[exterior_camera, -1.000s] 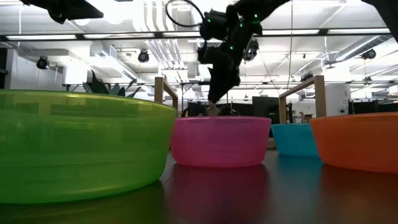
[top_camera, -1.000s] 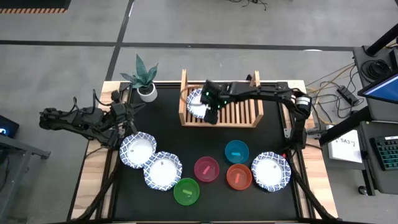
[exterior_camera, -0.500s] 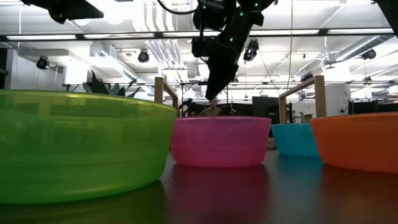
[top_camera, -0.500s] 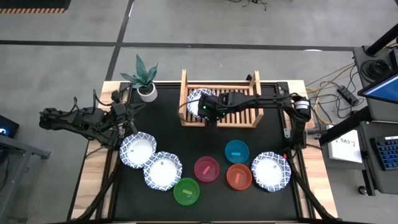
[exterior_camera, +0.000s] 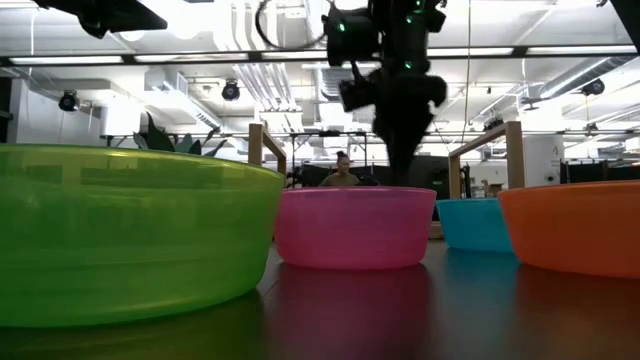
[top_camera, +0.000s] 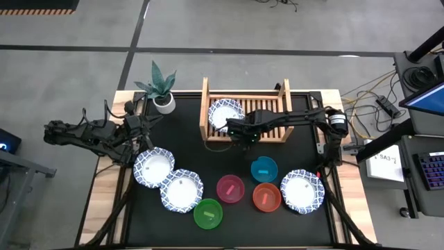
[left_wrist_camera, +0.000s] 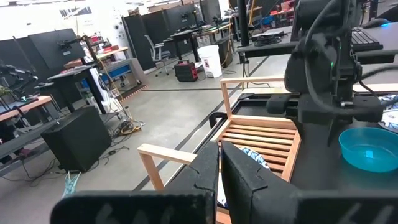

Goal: Place and stack bowls onto a shelf
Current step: Put the blue bowl on the shelf

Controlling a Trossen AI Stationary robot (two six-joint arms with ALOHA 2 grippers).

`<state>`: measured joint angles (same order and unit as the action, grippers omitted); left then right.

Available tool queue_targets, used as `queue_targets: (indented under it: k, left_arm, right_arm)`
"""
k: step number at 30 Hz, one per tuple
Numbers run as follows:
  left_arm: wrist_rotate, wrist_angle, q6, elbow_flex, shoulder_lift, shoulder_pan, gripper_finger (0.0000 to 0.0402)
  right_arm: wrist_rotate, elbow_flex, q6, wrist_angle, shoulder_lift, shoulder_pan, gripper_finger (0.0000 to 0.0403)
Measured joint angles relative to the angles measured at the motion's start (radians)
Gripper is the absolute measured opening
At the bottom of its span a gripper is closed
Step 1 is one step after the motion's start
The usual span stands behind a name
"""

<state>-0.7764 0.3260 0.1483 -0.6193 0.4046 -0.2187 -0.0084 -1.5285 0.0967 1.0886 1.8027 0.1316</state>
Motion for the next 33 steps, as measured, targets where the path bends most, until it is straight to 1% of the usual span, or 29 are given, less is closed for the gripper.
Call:
queue_targets:
  k: [5, 9, 13, 15, 20, 23, 27, 30, 33]
  left_arm:
    - [0.000, 0.005, 0.000, 0.000, 0.001, 0.000, 0.0000]
    - [0.000, 0.024, -0.004, 0.000, 0.001, 0.000, 0.0000]
    - [0.001, 0.037, -0.011, 0.000, 0.001, 0.000, 0.0000]
    - [0.001, 0.037, -0.011, 0.000, 0.002, 0.000, 0.0000]
    - [0.001, 0.036, -0.011, 0.000, 0.002, 0.000, 0.0000]
    - [0.001, 0.036, -0.011, 0.000, 0.002, 0.000, 0.0000]
    - [0.001, 0.034, -0.011, 0.000, 0.002, 0.000, 0.0000]
    - [0.000, 0.034, -0.011, 0.000, 0.002, 0.000, 0.0000]
    - [0.001, 0.034, -0.011, 0.000, 0.002, 0.000, 0.0000]
  right_arm:
    - [-0.074, 0.023, -0.023, 0.068, -0.006, -0.004, 0.0207]
    - [-0.078, 0.043, -0.053, 0.130, -0.032, -0.017, 0.0207]
    - [-0.078, 0.108, -0.105, 0.133, -0.075, -0.034, 0.0207]
    - [-0.078, 0.156, -0.126, 0.115, -0.092, -0.043, 0.0207]
    - [-0.078, 0.283, -0.163, -0.013, -0.134, -0.066, 0.0207]
    - [-0.071, 0.336, -0.188, -0.076, -0.141, -0.068, 0.0202]
    - [-0.069, 0.390, -0.193, -0.148, -0.144, -0.065, 0.0173]
    - [-0.070, 0.418, -0.194, -0.167, -0.144, -0.066, 0.0133]
    - [-0.072, 0.424, -0.202, -0.164, -0.146, -0.066, 0.0085]
